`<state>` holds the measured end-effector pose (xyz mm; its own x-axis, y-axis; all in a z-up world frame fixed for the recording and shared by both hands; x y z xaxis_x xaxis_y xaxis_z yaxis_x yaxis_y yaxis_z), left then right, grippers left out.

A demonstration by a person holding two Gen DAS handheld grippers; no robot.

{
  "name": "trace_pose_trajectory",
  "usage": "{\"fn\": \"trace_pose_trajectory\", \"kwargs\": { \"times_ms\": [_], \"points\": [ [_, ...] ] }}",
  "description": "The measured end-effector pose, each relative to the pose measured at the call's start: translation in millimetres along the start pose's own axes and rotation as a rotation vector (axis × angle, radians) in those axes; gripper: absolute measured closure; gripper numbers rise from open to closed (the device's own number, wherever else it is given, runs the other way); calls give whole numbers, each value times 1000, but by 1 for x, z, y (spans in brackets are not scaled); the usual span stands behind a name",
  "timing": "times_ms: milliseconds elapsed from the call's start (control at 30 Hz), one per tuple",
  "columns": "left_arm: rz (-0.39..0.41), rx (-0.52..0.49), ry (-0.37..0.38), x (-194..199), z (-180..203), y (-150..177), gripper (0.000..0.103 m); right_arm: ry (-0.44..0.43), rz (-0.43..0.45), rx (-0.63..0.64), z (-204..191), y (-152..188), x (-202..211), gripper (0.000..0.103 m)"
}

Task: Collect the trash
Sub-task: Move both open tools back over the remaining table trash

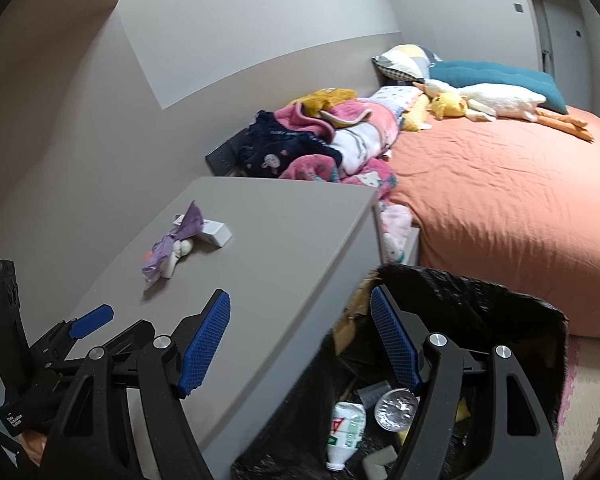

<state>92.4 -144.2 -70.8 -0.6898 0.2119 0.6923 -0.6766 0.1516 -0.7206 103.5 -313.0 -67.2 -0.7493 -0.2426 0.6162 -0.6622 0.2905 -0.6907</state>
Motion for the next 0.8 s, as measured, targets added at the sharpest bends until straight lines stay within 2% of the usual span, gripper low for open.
{"fn": "trace_pose_trajectory", "kwargs": {
  "times_ms": [800],
  "points": [
    [1, 139, -106, -19, -128, -2, 6, -116, -103, 108, -111, 0, -95, 29]
  ]
}}
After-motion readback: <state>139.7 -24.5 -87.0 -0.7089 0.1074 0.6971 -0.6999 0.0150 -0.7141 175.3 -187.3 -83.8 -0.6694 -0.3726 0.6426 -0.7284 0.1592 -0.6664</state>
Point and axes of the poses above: each gripper's, at about its wrist camera, not at the fingertips, and x roughly against the way its jaws point, z to its right, y to its underside, the point moved 10 cm from there along -x, roughly the way its jaws point, and after that the axes turned 4 degrees about -x, right-handed, at the moved point
